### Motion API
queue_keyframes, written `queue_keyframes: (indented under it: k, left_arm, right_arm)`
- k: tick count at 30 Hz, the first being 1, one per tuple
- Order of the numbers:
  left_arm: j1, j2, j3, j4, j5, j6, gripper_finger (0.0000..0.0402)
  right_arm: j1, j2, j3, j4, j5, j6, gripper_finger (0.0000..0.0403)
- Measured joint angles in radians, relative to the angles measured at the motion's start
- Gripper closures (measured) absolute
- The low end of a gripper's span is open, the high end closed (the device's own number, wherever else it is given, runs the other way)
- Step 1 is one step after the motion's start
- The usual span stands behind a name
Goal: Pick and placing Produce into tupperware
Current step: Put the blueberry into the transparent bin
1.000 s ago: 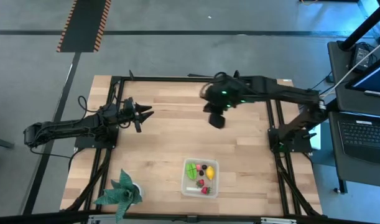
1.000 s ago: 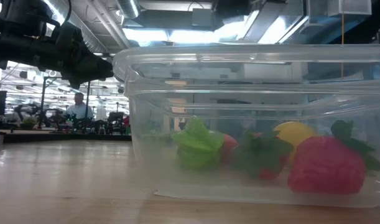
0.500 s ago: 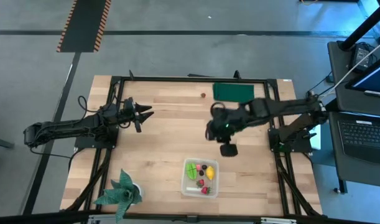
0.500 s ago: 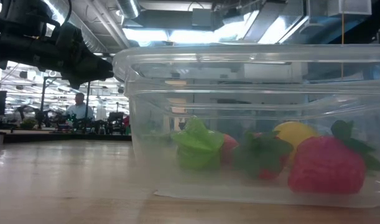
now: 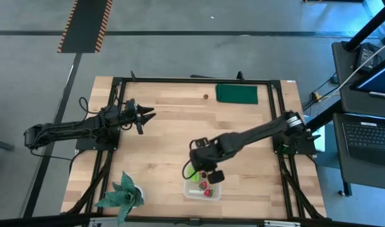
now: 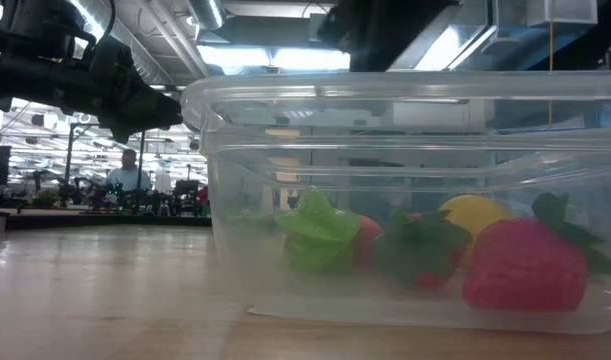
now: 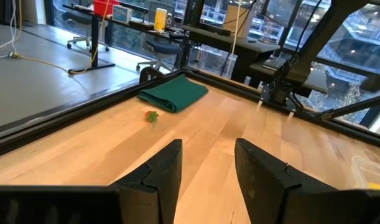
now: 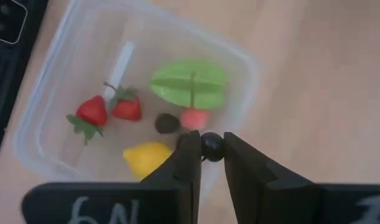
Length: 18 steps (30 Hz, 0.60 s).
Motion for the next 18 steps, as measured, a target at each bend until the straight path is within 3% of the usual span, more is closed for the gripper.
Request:
queue_keyframes:
  k: [6,18]
  left_arm:
    - [0.000,0.000,0.000,0.000,-0.006,0.002,0.0252]
    - [0.000,0.000,0.000,-0.002,-0.007,0.003,0.0257]
  right_arm:
    - [0.006,0.075,0.000,0.058,-0.063,-0.019,0.0341]
    - [0.005,0.200,0.000,0.121,-0.069,-0.041,0.0332]
